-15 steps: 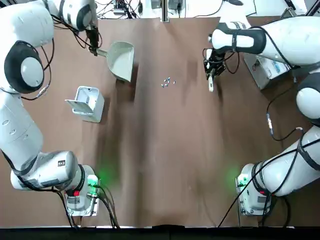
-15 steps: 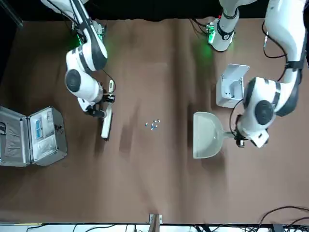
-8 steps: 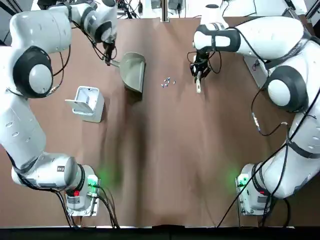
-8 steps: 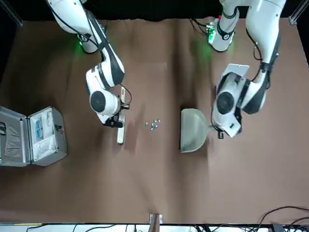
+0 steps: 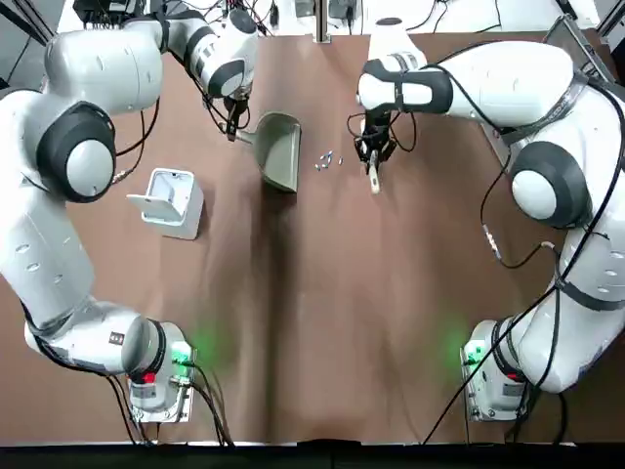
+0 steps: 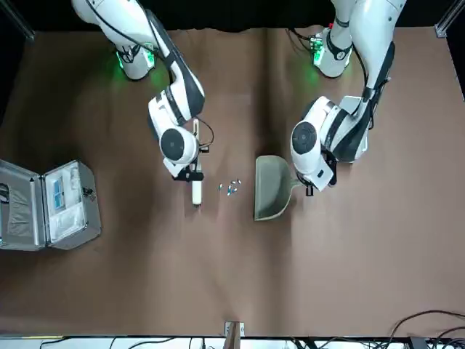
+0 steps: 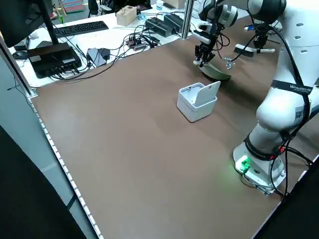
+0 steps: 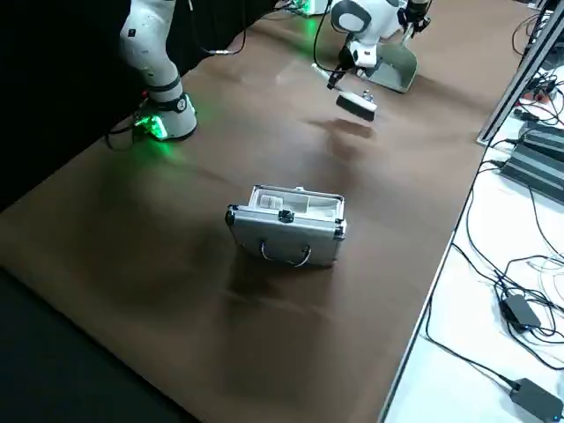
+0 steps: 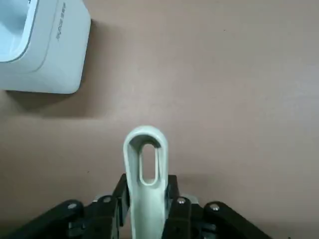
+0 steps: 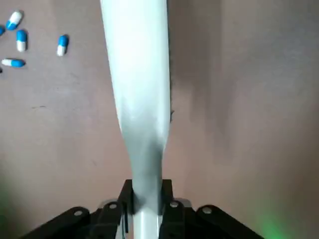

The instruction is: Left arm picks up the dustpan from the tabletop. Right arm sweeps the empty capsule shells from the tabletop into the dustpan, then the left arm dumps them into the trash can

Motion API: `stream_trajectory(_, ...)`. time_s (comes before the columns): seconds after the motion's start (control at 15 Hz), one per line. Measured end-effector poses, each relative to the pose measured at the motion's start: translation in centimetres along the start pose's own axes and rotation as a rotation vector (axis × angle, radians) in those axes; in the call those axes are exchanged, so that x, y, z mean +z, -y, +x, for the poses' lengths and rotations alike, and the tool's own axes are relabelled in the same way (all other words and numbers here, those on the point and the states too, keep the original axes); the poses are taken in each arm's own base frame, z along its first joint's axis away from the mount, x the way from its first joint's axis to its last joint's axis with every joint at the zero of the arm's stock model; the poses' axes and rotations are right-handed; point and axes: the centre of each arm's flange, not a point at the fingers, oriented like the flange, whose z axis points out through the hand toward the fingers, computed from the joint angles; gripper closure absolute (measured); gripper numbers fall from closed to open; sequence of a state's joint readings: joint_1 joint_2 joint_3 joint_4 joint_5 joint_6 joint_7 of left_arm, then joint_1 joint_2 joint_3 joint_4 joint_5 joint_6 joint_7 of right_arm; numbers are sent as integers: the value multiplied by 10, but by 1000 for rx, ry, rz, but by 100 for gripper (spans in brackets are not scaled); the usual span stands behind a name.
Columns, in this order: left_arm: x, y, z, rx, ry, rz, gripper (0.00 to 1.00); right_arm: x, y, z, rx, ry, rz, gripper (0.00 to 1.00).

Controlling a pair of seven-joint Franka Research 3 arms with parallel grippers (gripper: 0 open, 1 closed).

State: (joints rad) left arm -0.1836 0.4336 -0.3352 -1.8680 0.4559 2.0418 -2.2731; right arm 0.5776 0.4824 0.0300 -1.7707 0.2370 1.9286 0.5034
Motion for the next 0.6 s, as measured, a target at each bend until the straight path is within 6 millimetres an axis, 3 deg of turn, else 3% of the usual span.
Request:
stream_trajectory(0.4, 4, 5, -10, 9, -6, 8, 67, 35, 20, -1, 3, 28, 13, 74)
stream_trajectory(0.6, 12, 6, -15, 15, -7, 21, 67, 40, 25, 2, 26, 41, 58, 74)
